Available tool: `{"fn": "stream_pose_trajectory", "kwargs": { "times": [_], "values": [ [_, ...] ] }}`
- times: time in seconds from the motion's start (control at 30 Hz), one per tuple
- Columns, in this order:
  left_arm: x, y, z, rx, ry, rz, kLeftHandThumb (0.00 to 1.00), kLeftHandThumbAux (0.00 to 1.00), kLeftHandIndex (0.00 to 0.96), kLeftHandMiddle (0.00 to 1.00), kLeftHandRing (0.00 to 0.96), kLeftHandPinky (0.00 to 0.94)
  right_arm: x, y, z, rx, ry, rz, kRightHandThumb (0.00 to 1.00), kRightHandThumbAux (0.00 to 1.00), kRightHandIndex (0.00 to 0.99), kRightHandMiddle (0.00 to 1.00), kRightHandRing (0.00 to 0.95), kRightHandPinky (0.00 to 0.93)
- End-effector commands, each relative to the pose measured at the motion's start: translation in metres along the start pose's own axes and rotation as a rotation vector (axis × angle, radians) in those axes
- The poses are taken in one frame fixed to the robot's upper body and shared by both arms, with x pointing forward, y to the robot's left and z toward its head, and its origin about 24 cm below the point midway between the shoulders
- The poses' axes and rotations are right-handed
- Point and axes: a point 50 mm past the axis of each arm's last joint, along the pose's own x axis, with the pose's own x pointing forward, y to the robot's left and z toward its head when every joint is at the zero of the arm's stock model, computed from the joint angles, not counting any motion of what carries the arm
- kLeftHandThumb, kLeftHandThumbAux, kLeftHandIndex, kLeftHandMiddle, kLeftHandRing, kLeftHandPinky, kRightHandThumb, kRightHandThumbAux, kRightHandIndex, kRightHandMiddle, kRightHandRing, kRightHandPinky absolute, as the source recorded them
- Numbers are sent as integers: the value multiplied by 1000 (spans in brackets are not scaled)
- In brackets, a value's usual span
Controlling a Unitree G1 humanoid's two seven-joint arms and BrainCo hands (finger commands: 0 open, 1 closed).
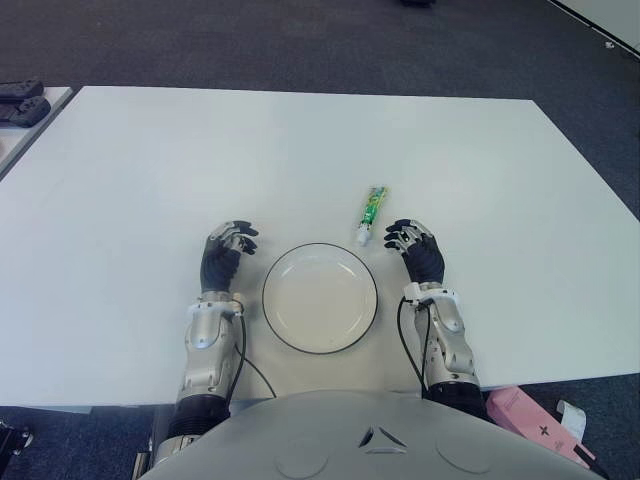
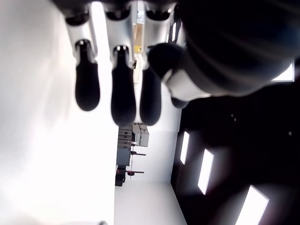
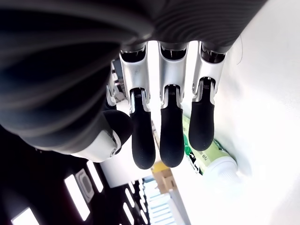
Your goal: Put the toothpaste on the table into the plate.
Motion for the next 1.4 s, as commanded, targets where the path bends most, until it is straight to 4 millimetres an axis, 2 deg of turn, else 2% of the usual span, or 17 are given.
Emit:
{"fn": "stream_pose_trajectory", "kwargs": {
  "times": [0.03,0.3,0.83,1.0,1.23,1.4],
  "values": [
    [-9,0,-16,-1,89,17,834,677,416,483,576,548,-7,-5,-19,-63,97,-36,701,728,424,478,486,473],
    [-10,-1,-15,6,73,21,837,677,425,475,574,574,-4,-4,-18,-164,77,-38,697,727,421,429,434,425],
    [-8,-4,-16,11,77,22,834,678,417,479,578,562,2,-9,-12,-255,14,14,690,727,412,363,395,427],
    [-7,-5,-16,6,79,18,833,679,412,482,579,561,16,-7,7,-294,-40,43,691,725,410,342,380,421],
    [-7,-7,-16,-1,73,14,833,679,409,484,578,559,25,-10,33,-342,-118,101,698,723,405,302,321,331],
    [-7,-8,-16,-8,71,16,834,679,412,482,577,561,29,-20,60,-512,-211,221,699,722,404,269,266,267]
  ]
}}
